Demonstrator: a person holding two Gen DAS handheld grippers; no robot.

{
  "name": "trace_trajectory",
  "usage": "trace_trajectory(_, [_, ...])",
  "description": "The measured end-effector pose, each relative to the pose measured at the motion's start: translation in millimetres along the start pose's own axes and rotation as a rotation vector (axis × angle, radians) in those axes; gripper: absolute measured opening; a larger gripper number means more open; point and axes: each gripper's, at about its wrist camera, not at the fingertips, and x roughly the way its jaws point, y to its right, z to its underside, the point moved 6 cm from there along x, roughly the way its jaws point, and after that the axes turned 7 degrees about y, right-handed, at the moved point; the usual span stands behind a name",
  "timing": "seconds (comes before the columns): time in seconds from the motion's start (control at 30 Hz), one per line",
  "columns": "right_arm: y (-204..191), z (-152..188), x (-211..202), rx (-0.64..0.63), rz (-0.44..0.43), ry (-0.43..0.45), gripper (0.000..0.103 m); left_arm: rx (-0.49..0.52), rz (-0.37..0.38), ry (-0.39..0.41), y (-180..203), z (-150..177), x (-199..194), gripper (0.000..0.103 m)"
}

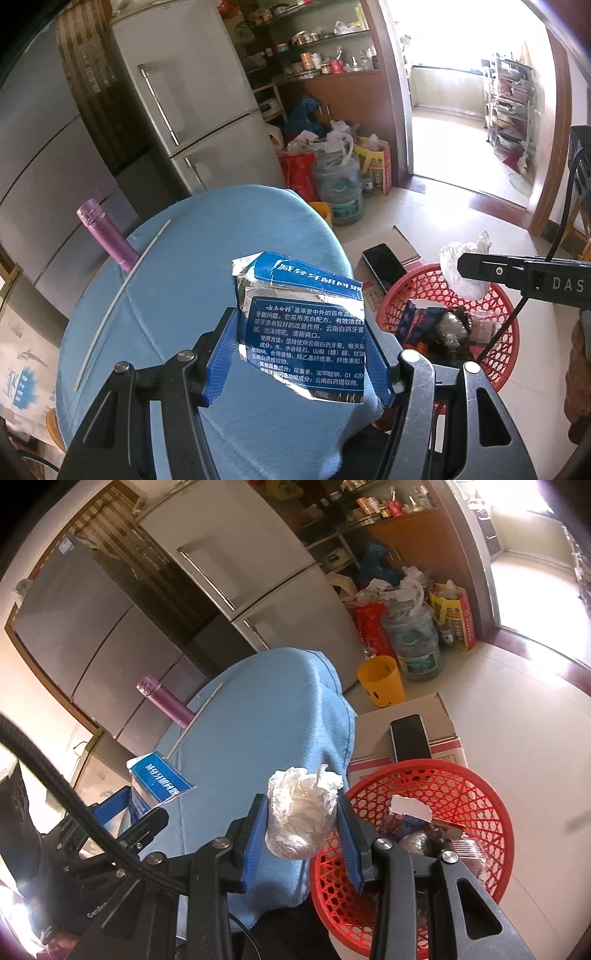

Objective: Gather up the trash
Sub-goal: 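Carry the tissue in the right gripper while the left carries the toothpaste box over the basket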

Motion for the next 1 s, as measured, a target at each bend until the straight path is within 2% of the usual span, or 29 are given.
trace_trajectory(0.6, [28,-8,-19,0.04,0.051,0.027,0.04,0.03,0.095,-0.028,37,-3,15,0.064])
trace_trajectory(1.0, [44,-5,-18,0.072,0.076,0.013,0.04,0.055,0.14,-0.069,60,3,29,0.064])
